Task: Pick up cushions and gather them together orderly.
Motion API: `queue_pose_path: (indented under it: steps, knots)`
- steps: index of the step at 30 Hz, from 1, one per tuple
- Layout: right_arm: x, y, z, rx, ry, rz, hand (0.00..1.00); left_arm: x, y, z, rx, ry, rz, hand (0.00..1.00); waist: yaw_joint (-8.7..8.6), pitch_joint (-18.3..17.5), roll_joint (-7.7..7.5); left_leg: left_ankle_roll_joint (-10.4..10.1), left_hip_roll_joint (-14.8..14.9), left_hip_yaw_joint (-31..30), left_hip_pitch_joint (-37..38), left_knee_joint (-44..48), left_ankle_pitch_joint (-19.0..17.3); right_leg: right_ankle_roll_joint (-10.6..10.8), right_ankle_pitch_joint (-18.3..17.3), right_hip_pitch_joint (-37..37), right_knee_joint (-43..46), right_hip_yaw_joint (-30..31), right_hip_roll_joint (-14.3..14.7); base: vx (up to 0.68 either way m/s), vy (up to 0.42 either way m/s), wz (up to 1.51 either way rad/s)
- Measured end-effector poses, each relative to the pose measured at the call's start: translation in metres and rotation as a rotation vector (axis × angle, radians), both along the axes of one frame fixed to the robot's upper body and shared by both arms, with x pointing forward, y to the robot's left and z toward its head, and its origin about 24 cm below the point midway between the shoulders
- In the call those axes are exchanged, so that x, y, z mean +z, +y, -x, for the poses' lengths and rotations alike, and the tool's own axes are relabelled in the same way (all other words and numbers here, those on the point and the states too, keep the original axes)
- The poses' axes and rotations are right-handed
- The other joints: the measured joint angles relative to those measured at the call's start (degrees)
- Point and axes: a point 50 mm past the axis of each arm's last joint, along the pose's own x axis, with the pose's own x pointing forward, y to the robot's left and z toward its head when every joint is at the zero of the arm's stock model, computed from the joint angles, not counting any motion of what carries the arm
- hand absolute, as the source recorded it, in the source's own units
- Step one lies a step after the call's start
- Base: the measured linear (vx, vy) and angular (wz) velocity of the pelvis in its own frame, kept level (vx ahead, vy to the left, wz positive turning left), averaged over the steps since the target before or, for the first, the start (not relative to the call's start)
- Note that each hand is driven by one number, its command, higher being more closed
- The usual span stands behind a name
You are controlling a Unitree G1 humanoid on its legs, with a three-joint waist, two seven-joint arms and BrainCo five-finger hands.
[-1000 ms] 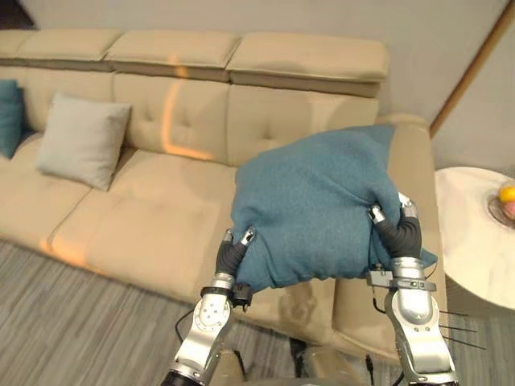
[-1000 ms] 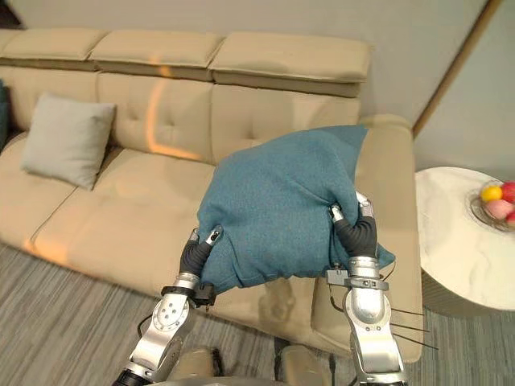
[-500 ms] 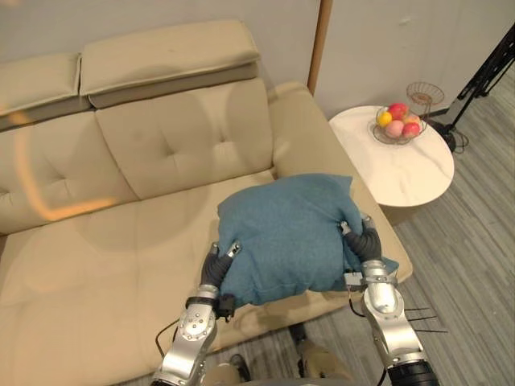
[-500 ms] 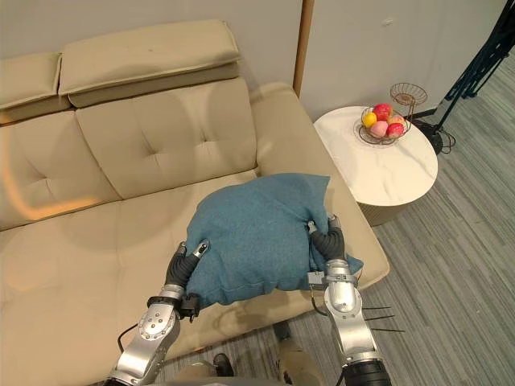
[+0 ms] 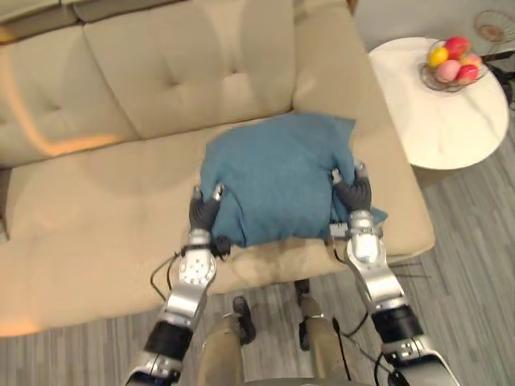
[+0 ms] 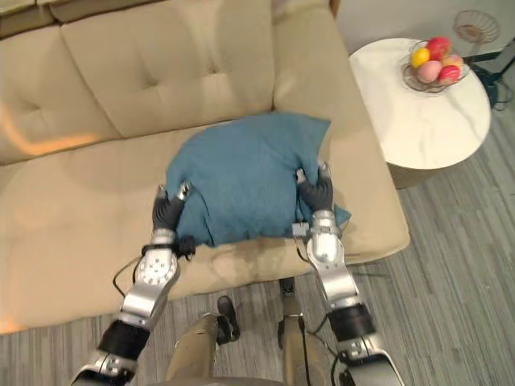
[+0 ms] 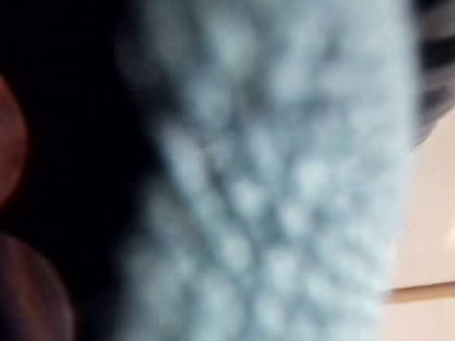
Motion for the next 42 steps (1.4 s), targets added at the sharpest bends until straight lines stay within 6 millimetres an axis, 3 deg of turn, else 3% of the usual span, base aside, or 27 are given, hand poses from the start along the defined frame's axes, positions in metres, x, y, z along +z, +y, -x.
queue_pose_path:
  steps: [1,2,4,5,7,8,9,10,12,17,21,24,26,28,33,34,36,38,42]
  knots:
    - [0.025,0.009,-0.01,-0.002,-0.08,-0.012,1.0,0.026,0.004,-0.011,0.039,-0.092,0.013,1.0,0.94,0.1,0.06,0.3,0.0,-0.5,-1.9,0.7,0.2,0.0,-0.1,-1.9,1.1,-0.4,-0.1,-0.13,-0.033,0.22]
    - [0.035,0.011,-0.014,-0.008,-0.109,-0.024,1.0,0.037,0.004,-0.015,0.054,-0.13,0.016,1.0,1.16,0.2,0.13,0.4,0.0,-0.5,-2.6,0.9,0.3,-0.1,-0.1,-2.6,1.6,-0.5,-0.1,-0.13,-0.035,0.19]
    - [0.092,0.015,-0.03,-0.051,-0.258,-0.077,1.0,0.105,0.006,-0.034,0.095,-0.346,-0.032,1.0,2.61,3.2,0.07,0.7,-1.1,-1.9,-4.1,0.0,2.2,-0.3,0.5,-3.7,1.5,-1.8,-1.2,-0.1,-0.038,0.36]
    - [0.104,0.017,-0.033,-0.055,-0.286,-0.087,1.0,0.119,0.005,-0.037,0.1,-0.386,-0.04,1.0,2.66,3.6,0.02,0.7,-1.4,-2.1,-4.7,-0.4,2.7,-0.4,0.7,-4.2,1.3,-2.2,-1.4,-0.11,-0.049,0.49]
    - [0.162,0.025,-0.039,-0.071,-0.415,-0.135,1.0,0.191,0.01,-0.048,0.162,-0.562,-0.078,1.0,2.77,6.0,-0.57,0.7,-3.0,-3.6,-7.1,-2.8,5.7,-0.5,2.8,-5.7,-0.9,-3.4,-2.5,-0.09,-0.05,0.48]
    - [0.173,0.026,-0.039,-0.076,-0.436,-0.145,1.0,0.204,0.012,-0.049,0.178,-0.591,-0.077,1.0,2.81,6.4,-0.72,0.8,-3.2,-3.7,-7.7,-3.3,6.2,-0.6,3.3,-6.1,-1.5,-3.4,-2.7,-0.05,-0.031,0.39]
    - [0.196,0.031,-0.042,-0.081,-0.466,-0.17,1.0,0.233,0.015,-0.049,0.208,-0.648,-0.063,0.0,2.71,7.3,-0.77,0.6,-3.7,-4.4,-9.1,-3.6,7.1,-0.8,4.5,-6.7,-2.8,-3.8,-3.0,-0.03,-0.009,0.22]
    - [0.21,0.033,-0.044,-0.087,-0.477,-0.187,0.0,0.25,0.015,-0.049,0.217,-0.678,-0.049,0.0,2.69,8.0,-0.73,0.6,-3.9,-5.0,-9.8,-3.9,7.7,-1.0,4.9,-7.3,-2.9,-4.1,-3.0,-0.04,-0.009,0.31]
    - [0.239,0.031,-0.05,-0.117,-0.472,-0.222,0.0,0.293,0.01,-0.052,0.236,-0.711,-0.01,0.0,2.23,8.7,-0.75,0.5,-4.3,-6.3,-12.1,-5.1,9.0,-1.1,5.1,-9.3,-2.9,-5.4,-3.3,-0.04,0.0,0.36]
    - [0.25,0.005,-0.069,-0.142,-0.368,-0.252,0.0,0.321,0.006,-0.066,0.159,-0.604,0.041,0.0,2.09,8.9,-0.78,-0.1,-6.0,-8.9,-13.0,-12.5,13.5,-1.0,5.2,-12.2,-2.9,-7.1,-4.2,-0.02,-0.007,0.33]
    - [0.255,-0.018,-0.07,-0.108,-0.358,-0.266,0.0,0.319,0.008,-0.074,0.105,-0.541,0.026,0.0,1.6,12.0,-0.97,-0.8,-6.1,-10.9,-13.6,-18.3,17.2,-0.6,5.5,-14.1,-2.9,-8.1,-4.0,-0.03,-0.002,0.34]
    - [0.252,-0.014,-0.072,-0.076,-0.344,-0.249,0.0,0.307,0.018,-0.08,0.099,-0.5,0.053,0.0,0.85,13.2,-1.23,-1.1,-5.9,-11.1,-16.6,-18.1,17.9,0.5,6.3,-16.8,-2.9,-7.8,-3.9,-0.05,0.014,0.09]
    - [0.235,-0.009,-0.077,-0.059,-0.295,-0.222,0.0,0.279,0.03,-0.09,0.116,-0.422,0.084,0.0,0.57,13.3,-1.24,-1.1,-5.8,-10.5,-17.6,-17.7,17.9,1.1,6.8,-17.9,-2.9,-7.0,-3.9,-0.05,0.02,-0.08]
    - [0.193,-0.003,-0.086,-0.035,-0.199,-0.194,0.0,0.23,0.048,-0.103,0.144,-0.28,0.134,0.0,-0.49,13.4,-1.25,-1.1,-5.6,-10.1,-17.9,-17.4,17.8,1.1,6.8,-18.1,-2.9,-5.5,-3.8,-0.04,0.03,-0.07]
    - [0.13,0.004,-0.088,-0.01,-0.077,-0.222,0.0,0.155,0.059,-0.111,0.167,-0.099,0.209,0.0,-0.79,13.5,-1.58,-1.4,-4.1,-8.0,-18.1,-14.6,15.9,1.3,6.6,-18.0,-2.9,-2.4,-2.6,-0.06,0.001,-0.22]
    - [0.12,0.005,-0.085,-0.005,-0.064,-0.231,0.0,0.142,0.067,-0.109,0.188,-0.076,0.225,0.0,-0.96,13.5,-1.59,-1.3,-3.6,-7.4,-18.1,-13.2,15.0,2.2,5.9,-17.8,-2.7,-1.6,-2.4,-0.07,-0.026,-0.34]
    - [0.106,0.001,-0.083,-0.021,-0.05,-0.22,0.0,0.127,0.076,-0.106,0.215,-0.055,0.242,0.0,-1.23,13.5,-1.59,-1.3,-2.6,-6.3,-18.2,-10.9,13.7,3.6,4.6,-17.5,-2.4,-1.0,-1.8,-0.1,-0.053,-0.3]
    - [0.091,-0.009,-0.079,-0.048,-0.032,-0.21,0.0,0.114,0.084,-0.101,0.237,-0.045,0.249,0.0,-1.67,13.5,-1.59,-1.7,-1.7,-6.2,-18.2,-8.9,12.9,3.5,3.9,-16.7,-2.3,-1.0,-1.1,-0.11,-0.077,-0.2]
    - [0.08,-0.026,-0.064,-0.092,-0.082,-0.13,0.0,0.103,0.091,-0.089,0.248,-0.068,0.225,0.0,-1.9,13.5,-1.59,-1.7,-1.0,-6.4,-17.6,-7.8,12.5,3.0,3.8,-15.4,-2.4,-1.9,-0.8,-0.07,-0.043,-0.01]
